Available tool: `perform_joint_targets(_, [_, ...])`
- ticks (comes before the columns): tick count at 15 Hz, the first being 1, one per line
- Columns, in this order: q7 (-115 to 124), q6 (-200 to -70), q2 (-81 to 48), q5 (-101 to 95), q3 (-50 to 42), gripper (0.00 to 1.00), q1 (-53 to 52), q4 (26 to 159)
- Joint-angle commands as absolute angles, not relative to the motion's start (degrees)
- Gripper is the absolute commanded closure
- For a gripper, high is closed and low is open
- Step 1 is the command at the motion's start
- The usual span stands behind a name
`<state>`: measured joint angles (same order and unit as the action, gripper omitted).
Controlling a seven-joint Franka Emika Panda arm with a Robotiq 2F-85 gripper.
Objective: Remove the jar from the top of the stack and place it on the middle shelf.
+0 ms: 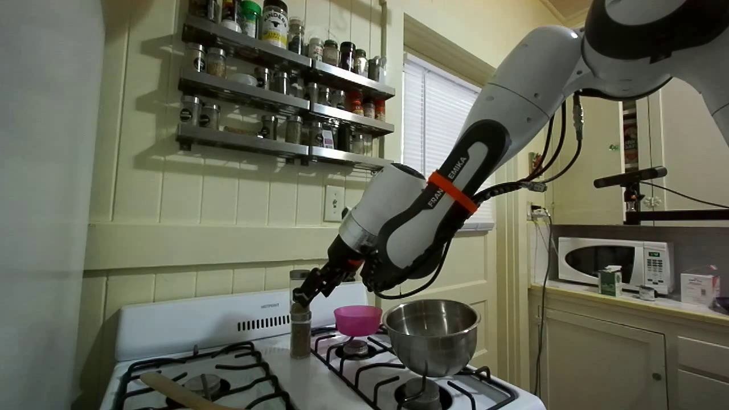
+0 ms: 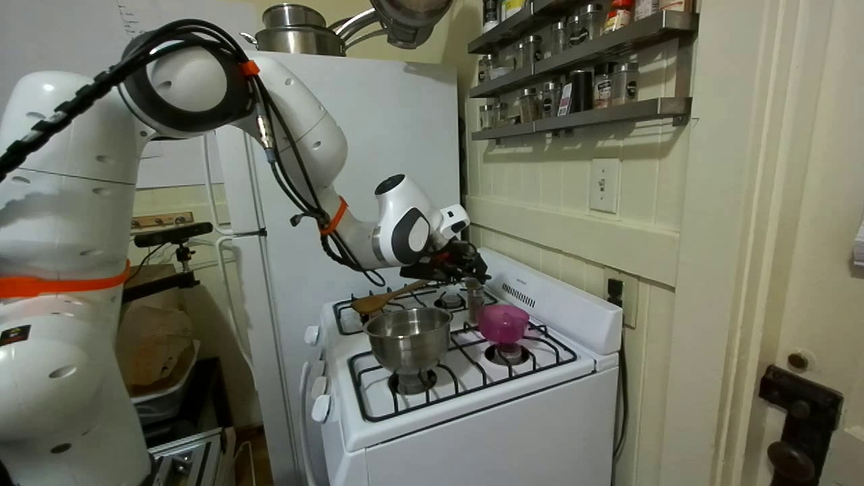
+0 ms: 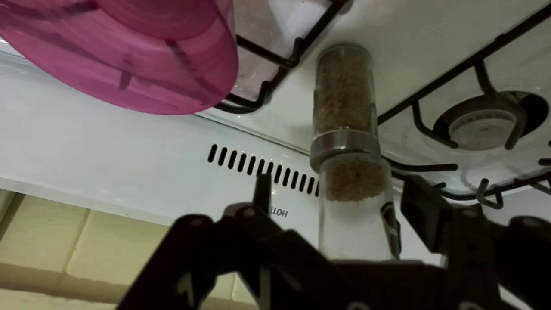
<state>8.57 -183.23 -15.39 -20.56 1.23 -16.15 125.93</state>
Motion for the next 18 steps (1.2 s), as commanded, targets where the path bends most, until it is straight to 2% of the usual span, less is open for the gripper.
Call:
perform_joint_targets(1, [8.0, -184.6, -16.0, -21.5, 0.7, 0.23, -17.1, 125.6])
perform_joint_targets(4, [7.6, -184.6, -15.7, -21.7, 0.0, 0.27, -17.8, 125.6])
perform_joint_targets(12, [6.7, -186.5, -16.2, -21.6, -0.1, 0.2, -18.2, 124.8])
perform_joint_targets(15, [5.8, -188.5, -16.6, -21.5, -0.2, 0.23, -18.1, 124.7])
perform_joint_targets(18, [5.1, -190.2, -17.2, -21.2, 0.3, 0.18, -17.8, 124.7])
